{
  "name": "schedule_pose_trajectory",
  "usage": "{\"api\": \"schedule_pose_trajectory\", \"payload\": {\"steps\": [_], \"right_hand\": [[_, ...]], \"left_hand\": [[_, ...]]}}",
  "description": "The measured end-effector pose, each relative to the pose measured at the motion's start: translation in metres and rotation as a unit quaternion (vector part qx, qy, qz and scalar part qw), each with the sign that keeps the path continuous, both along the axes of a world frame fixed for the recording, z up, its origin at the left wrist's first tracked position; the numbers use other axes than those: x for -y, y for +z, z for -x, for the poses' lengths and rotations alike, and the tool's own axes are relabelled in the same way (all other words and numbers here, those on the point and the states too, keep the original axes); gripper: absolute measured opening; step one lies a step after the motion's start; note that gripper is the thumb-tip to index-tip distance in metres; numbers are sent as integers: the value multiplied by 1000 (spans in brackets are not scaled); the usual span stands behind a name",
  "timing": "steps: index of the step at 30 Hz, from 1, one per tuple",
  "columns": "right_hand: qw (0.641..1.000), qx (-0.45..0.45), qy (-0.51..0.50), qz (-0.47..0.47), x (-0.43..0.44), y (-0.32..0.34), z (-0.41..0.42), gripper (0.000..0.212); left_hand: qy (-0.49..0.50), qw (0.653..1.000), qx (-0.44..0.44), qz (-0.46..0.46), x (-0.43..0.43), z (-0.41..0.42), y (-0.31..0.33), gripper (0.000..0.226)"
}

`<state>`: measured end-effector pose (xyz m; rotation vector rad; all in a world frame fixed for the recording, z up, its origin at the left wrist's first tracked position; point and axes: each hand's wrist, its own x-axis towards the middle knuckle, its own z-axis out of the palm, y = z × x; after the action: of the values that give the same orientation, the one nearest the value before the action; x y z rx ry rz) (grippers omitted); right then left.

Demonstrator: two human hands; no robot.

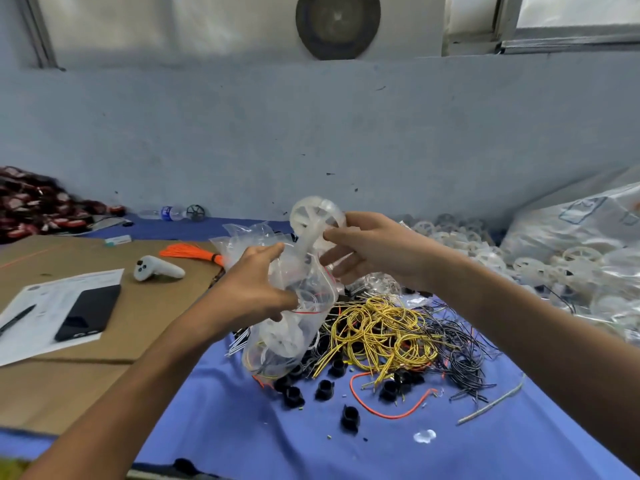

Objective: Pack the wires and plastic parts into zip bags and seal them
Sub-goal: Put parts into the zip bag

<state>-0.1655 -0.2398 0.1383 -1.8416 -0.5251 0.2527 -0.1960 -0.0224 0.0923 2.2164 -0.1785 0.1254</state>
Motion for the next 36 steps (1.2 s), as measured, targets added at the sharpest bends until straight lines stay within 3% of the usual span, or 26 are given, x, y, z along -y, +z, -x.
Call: {"api": "schedule_pose_trajectory", "payload": {"steps": [4, 6, 10, 15, 24, 36], "right_hand": [[993, 38, 5, 115, 0, -3, 0, 25], [987, 59, -7, 152, -2, -6, -2, 24], [983, 97, -32, 152, -6, -7, -4, 21], [980, 126, -54, 142, 3, -8, -6, 16], [972, 149, -73, 165, 21, -23, -21, 14], [949, 119, -204, 207, 100, -72, -85, 6]], "left_hand": [[-40, 999, 14, 17, 1, 0, 2, 86], [-21, 1000, 7, 7, 1, 0, 2, 94], [-7, 1000, -7, -19, -1, 1, -2, 96], [-10, 999, -2, 34, -5, 2, 0, 101], [-2, 995, 39, 96, -22, -13, 34, 67], [76, 983, 52, 161, -38, -18, 36, 50]]}}
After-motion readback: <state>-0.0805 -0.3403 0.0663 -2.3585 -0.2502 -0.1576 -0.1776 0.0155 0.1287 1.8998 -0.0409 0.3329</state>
